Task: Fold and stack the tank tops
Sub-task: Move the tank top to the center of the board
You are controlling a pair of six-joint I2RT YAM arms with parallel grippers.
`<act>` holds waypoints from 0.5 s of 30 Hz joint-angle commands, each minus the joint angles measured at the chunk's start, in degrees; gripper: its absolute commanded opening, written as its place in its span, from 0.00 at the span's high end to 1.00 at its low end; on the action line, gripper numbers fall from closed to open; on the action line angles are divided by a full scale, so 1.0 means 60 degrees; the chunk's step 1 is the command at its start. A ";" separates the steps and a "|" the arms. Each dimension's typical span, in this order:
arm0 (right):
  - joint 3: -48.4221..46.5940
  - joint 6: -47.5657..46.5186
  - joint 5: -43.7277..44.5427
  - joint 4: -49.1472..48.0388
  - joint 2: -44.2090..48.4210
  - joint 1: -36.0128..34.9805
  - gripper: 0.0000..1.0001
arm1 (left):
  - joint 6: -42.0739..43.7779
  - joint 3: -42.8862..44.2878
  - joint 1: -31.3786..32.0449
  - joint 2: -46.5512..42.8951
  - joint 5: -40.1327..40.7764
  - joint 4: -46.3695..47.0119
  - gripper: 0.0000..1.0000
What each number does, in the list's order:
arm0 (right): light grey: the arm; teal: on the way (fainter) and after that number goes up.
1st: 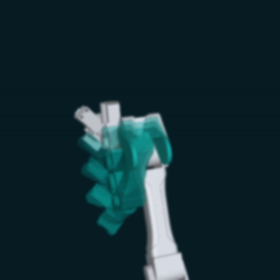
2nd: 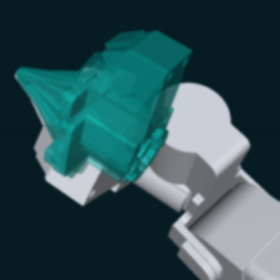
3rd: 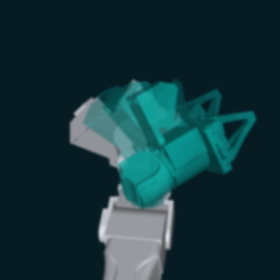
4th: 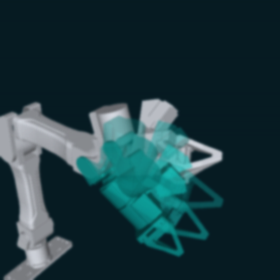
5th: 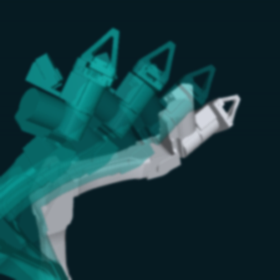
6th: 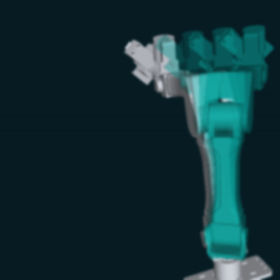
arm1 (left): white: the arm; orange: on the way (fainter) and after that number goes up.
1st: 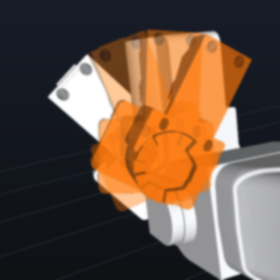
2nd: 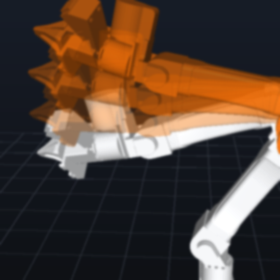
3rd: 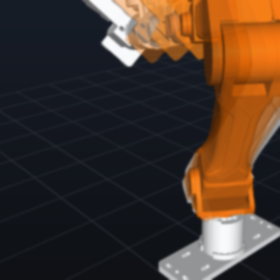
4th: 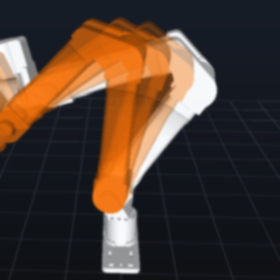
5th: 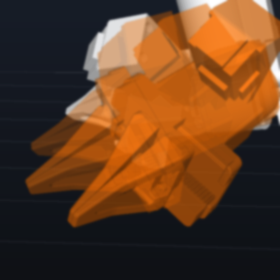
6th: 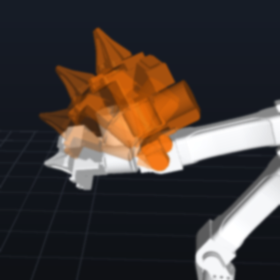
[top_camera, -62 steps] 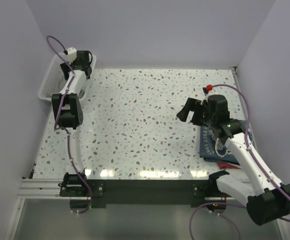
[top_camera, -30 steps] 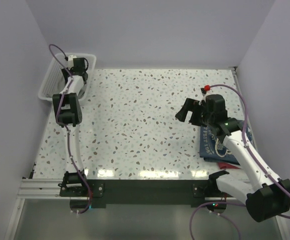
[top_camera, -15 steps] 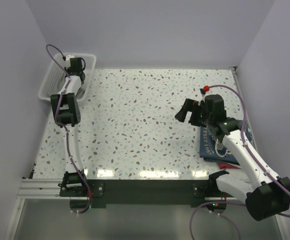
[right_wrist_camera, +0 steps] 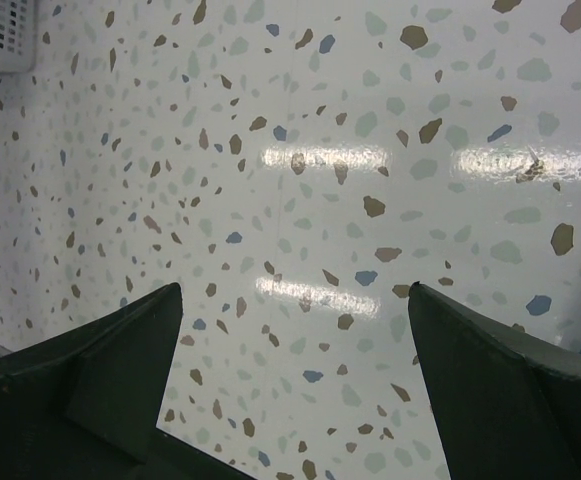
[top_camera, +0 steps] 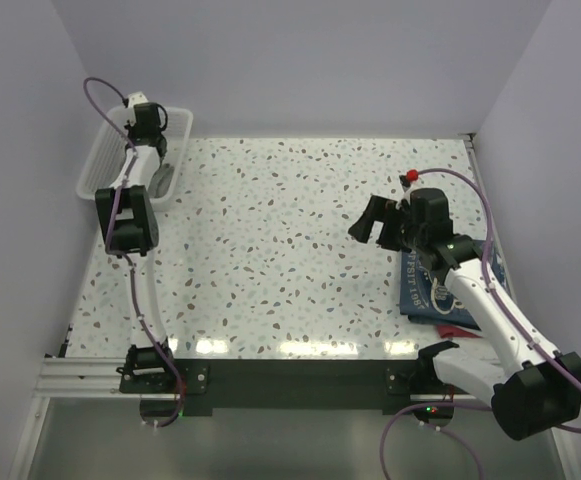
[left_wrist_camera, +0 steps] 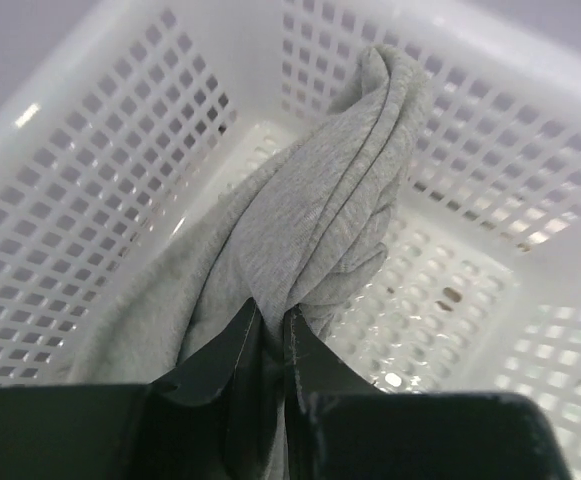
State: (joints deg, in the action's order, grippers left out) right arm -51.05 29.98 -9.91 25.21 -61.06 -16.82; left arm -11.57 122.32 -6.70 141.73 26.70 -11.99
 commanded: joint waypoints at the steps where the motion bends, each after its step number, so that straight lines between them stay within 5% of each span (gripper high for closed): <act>1: 0.0041 0.0028 -0.0296 -0.0452 -0.0078 -0.0024 0.01 | -0.0166 0.0194 0.0179 -0.1485 -0.0173 0.1192 1.00; 8: -0.0091 -0.0016 -0.0399 -0.0613 -0.0048 -0.0009 0.01 | -0.0488 0.0560 0.0310 -0.2907 -0.0509 0.1514 1.00; 15: -0.0398 -0.0133 -0.0121 -0.0540 -0.0092 -0.0024 0.01 | -0.0181 0.0385 0.1525 -0.4927 -0.0992 0.1544 1.00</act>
State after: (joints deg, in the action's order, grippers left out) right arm -51.09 29.89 -10.46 23.73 -61.54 -16.84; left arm -12.88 122.34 -1.91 120.27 23.35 -7.88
